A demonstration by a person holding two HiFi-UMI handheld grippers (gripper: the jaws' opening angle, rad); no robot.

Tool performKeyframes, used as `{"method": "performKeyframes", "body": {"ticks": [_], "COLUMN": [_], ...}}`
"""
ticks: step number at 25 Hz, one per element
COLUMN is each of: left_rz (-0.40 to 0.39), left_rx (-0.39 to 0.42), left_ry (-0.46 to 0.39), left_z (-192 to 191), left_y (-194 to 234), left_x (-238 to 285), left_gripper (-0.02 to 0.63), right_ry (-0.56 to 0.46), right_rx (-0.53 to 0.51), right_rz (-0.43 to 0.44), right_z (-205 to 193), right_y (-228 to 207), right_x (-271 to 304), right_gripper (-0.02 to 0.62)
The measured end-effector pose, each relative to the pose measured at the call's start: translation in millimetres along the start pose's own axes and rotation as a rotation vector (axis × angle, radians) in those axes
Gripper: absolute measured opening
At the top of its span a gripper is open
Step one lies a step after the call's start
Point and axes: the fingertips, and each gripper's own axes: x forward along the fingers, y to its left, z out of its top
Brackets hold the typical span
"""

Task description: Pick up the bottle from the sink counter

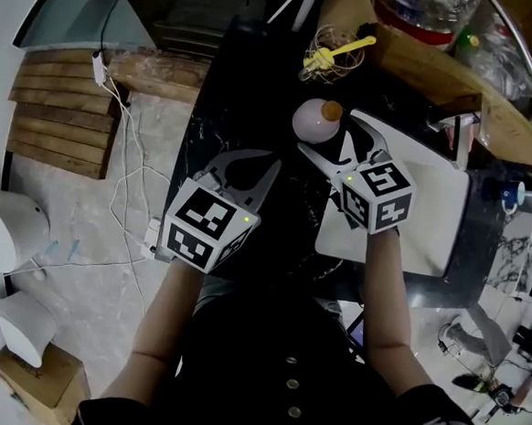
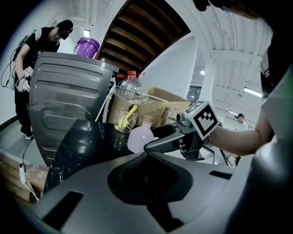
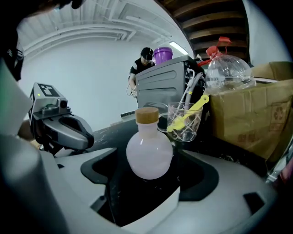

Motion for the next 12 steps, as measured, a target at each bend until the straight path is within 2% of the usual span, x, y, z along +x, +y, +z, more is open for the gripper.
{"method": "performKeyframes", "body": {"ticks": [12], "left_rz": [0.008], "left_rx": [-0.036], "left_ry": [-0.054], "left_z": [5], "left_y": [6], "left_x": [-4], "left_gripper": [0.017], "right_ry": [0.076], "right_rx": [-0.004], "right_rz": [0.030], "right_z": [7], "right_y": [-2], "right_x": [30], "right_gripper": [0.394]}}
